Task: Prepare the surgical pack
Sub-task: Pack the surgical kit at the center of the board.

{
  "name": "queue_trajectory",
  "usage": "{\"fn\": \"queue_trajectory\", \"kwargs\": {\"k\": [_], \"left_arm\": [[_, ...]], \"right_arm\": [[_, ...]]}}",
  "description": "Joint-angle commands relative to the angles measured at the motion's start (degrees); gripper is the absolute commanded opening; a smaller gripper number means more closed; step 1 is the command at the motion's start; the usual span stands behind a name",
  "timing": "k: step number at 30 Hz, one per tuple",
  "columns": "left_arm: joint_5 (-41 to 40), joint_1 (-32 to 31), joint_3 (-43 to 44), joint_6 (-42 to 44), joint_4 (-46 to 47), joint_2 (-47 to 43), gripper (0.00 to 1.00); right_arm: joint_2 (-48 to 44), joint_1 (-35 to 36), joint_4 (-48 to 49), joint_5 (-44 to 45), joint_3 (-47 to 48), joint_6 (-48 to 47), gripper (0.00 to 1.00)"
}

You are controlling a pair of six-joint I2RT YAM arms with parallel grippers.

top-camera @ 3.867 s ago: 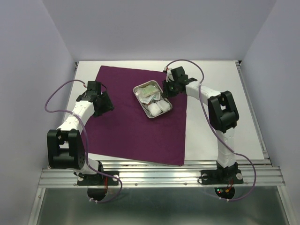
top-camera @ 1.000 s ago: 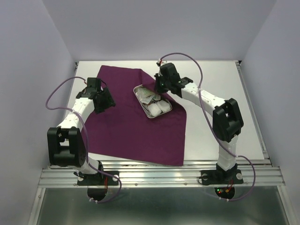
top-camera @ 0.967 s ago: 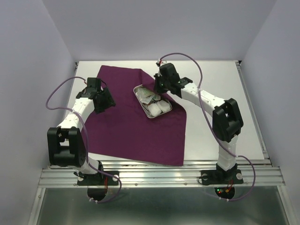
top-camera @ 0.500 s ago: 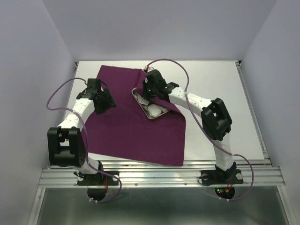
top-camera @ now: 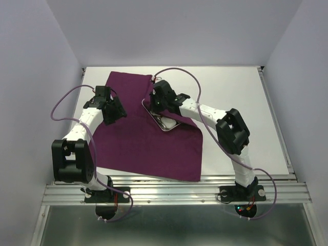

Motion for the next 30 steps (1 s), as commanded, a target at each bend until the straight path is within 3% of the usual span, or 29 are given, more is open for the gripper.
{"fn": "queue_trajectory", "kwargs": {"k": [1,4,9,14,19,30], "left_arm": [[1.0,-0.3,-0.7,-0.7,0.8,-2.5,0.73],[1.8,-0.3,-0.6,-1.3,1.0,-2.8,0.77],[4.2,-0.3,0.1,-1.9,1.5,-2.6,0.86],[9.8,-0.3,0.3,-3.4,4.8,-1.9,0.86],[16.4,-1.1,-1.8,-6.3,11.1,-0.6,0.86],[21.0,-6.3,-3.6,-10.9,23.6,8.4,0.85]], "right_arm": [[1.7,2.4,3.2,-1.4,2.6,1.7,0.01],[2.2,2.4,3.7,-2.2,1.4,2.4,0.04],[0.2,2.4,4.5,-3.8,-1.0,2.7,0.22],[-5.9,2.4,4.5,-2.7,-4.6,1.0,0.53],[-12.7,2.4,4.5,3.9,-10.2,0.0,0.54],[-28.3,-1.0,4.4,10.3,-29.0,3.1,0.54]]}}
